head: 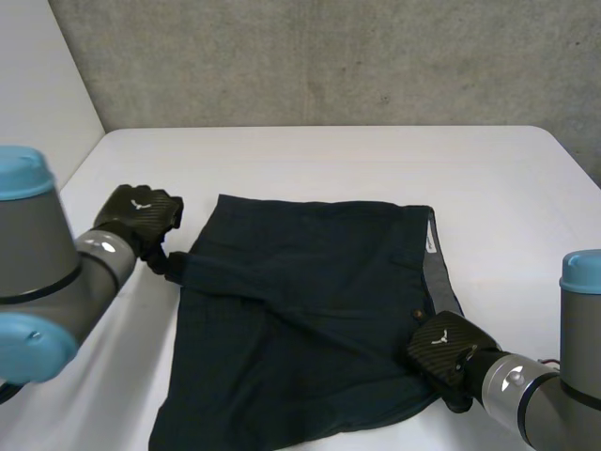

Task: Fold the shorts.

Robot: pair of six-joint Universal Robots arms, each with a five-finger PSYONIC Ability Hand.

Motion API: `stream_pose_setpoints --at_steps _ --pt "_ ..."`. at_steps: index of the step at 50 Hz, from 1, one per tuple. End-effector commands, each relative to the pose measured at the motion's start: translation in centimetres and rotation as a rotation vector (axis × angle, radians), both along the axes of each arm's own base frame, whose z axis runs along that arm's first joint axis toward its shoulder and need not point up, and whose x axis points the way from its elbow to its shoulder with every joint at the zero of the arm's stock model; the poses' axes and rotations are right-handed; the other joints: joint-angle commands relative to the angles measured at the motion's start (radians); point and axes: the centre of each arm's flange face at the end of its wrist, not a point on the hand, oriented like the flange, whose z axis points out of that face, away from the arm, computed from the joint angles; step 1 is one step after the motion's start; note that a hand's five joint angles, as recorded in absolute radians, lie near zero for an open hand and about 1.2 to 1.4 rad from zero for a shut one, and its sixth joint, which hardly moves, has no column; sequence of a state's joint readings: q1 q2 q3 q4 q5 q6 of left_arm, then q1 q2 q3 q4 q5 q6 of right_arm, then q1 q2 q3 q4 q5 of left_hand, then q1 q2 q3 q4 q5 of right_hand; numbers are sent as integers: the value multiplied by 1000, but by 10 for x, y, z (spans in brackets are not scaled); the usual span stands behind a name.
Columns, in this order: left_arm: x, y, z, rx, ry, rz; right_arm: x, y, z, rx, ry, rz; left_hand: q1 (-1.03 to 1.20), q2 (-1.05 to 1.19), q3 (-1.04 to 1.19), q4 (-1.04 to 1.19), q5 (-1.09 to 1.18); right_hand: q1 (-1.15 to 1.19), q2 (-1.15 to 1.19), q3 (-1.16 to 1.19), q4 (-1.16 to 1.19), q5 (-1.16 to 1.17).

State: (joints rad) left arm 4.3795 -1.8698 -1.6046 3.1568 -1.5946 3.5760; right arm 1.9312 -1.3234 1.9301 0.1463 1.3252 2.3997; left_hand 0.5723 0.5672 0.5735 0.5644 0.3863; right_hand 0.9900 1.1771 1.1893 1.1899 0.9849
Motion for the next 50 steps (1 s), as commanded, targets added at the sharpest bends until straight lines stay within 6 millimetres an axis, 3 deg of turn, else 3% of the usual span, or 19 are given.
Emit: stream_pose_setpoints --at_steps 1,6,10,20,30,36,43,50 --pt "12 63 3 152 31 -16 2 -4 4 29 -64 -62 46 51 45 54 58 406 219 207 206 237" --pt "16 119 -5 294 23 -91 3 -7 5 41 -104 -101 46 51 45 54 58 406 219 207 206 237" --pt "21 143 -13 350 39 -99 4 -13 8 59 -169 -162 41 46 39 48 52 406 219 207 206 237" --pt "25 177 -29 420 33 -133 1 -23 10 73 -236 -238 23 28 22 31 34 406 219 207 206 237" --pt "20 173 -50 398 31 -146 -1 -24 10 74 -236 -246 84 89 83 92 96 406 219 207 206 237" --pt "19 164 -63 383 10 -109 -1 -24 10 74 -236 -250 366 371 365 374 377 406 219 207 206 237" --pt "16 158 -64 293 0 -90 -3 -24 17 60 -247 -257 809 814 808 817 821 406 219 207 206 237" --pt "15 160 -64 269 -24 -113 -4 -20 26 49 -261 -261 824 829 823 832 835 406 219 207 206 237"
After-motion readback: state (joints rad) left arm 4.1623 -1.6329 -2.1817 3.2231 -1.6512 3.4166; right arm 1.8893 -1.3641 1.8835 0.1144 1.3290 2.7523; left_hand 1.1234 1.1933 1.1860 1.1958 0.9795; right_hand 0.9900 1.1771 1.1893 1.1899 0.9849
